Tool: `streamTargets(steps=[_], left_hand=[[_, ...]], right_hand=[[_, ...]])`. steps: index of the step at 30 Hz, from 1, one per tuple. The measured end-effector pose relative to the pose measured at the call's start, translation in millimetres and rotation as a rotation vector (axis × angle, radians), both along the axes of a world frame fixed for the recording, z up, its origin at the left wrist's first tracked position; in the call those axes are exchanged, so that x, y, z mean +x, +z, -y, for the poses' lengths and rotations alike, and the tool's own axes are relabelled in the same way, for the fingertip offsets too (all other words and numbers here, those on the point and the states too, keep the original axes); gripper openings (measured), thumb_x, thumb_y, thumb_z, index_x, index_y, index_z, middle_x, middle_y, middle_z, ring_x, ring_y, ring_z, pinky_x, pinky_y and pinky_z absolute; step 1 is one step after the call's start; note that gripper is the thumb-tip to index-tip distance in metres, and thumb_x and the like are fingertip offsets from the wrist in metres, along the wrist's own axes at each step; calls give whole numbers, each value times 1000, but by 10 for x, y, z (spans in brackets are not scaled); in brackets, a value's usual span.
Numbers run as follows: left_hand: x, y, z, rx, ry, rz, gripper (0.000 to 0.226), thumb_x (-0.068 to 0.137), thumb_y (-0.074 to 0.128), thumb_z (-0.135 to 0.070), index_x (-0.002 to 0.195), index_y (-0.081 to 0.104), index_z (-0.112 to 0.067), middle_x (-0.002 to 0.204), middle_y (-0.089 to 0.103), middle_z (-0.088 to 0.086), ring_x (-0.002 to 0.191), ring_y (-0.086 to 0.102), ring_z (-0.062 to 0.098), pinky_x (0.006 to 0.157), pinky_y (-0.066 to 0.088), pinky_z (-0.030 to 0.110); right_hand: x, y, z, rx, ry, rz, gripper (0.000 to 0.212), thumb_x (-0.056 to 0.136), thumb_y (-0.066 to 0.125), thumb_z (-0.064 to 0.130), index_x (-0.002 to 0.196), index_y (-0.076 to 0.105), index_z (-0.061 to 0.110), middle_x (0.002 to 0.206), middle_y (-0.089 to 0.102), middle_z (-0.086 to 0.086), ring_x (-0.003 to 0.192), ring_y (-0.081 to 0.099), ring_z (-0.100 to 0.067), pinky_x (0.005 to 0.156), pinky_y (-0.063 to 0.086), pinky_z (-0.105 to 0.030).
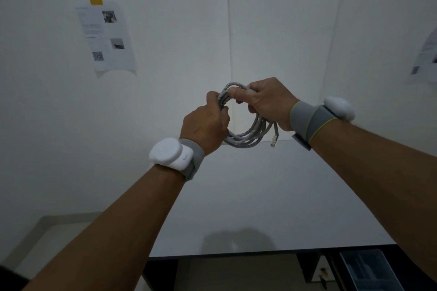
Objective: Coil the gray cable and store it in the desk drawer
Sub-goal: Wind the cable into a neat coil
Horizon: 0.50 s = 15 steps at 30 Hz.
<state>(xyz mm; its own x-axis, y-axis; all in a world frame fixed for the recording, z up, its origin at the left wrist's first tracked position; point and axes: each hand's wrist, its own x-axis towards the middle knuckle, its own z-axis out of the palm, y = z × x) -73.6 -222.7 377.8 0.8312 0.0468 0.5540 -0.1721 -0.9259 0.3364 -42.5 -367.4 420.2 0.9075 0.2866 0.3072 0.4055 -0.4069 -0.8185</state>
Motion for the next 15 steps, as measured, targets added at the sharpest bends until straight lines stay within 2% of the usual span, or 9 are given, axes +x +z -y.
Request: streamTargets(steps=[2, 4, 6, 7, 9, 11, 12, 15], left_hand=[[2, 15, 2, 8, -14, -27, 27, 98, 30, -28, 113, 38, -7, 67, 53, 3, 62, 52, 31, 58, 36, 34], [-11, 56, -22, -104, -95, -85, 22, 98, 30, -29, 104, 37, -9, 64, 50, 1, 59, 50, 28, 56, 39, 34], [-39, 109, -57, -205, -158, -124, 18, 98, 32, -28, 97, 34, -10, 63, 48, 1, 55, 46, 21, 51, 39, 25], [-53, 130, -74, -240, -176, -135, 18, 98, 33, -27, 95, 34, -9, 63, 47, 1, 54, 44, 17, 47, 36, 20], [-66, 152, -100, -298, -202, -145, 19, 98, 35, -27, 93, 34, -9, 63, 46, 1, 54, 41, 16, 49, 35, 22], [-69, 166, -100, -342, -216, -146, 20, 98, 36, -28, 92, 35, -8, 64, 46, 1, 55, 41, 17, 53, 35, 29], [-66, 177, -92, -355, -215, -146, 20, 98, 36, -28, 92, 35, -8, 65, 46, 1, 56, 41, 17, 55, 35, 30], [-36, 209, -56, -374, -203, -143, 19, 98, 35, -28, 93, 35, -9, 69, 47, 1, 59, 42, 15, 56, 36, 28]], right_hand=[[7, -26, -5, 19, 8, -19, 43, 79, 64, 52, 80, 71, 10, 58, 51, 0, 52, 43, -13, 49, 37, -22], [22, -22, 29, 59, 33, -85, 46, 76, 64, 56, 81, 73, 11, 56, 52, 2, 47, 42, -11, 45, 35, -20], [69, 20, 117, 143, 116, -224, 47, 79, 59, 56, 80, 71, 11, 57, 58, 1, 45, 43, -12, 43, 32, -22], [100, 43, 168, 217, 167, -297, 43, 84, 55, 50, 78, 69, 11, 60, 62, -3, 47, 44, -14, 45, 30, -24], [151, 65, 257, 309, 199, -333, 28, 90, 51, 27, 76, 67, 8, 66, 62, -7, 54, 44, -16, 46, 27, -24], [186, 59, 311, 188, 132, -200, 22, 91, 52, 12, 74, 66, 9, 64, 59, -2, 58, 45, -15, 48, 37, -22], [187, 57, 318, 91, 99, -124, 22, 92, 52, 11, 73, 65, 11, 63, 57, 0, 58, 46, -15, 52, 42, -23], [234, 82, 325, -273, -16, 61, 22, 94, 49, 21, 81, 65, 16, 70, 57, 1, 65, 50, -17, 67, 43, -29]])
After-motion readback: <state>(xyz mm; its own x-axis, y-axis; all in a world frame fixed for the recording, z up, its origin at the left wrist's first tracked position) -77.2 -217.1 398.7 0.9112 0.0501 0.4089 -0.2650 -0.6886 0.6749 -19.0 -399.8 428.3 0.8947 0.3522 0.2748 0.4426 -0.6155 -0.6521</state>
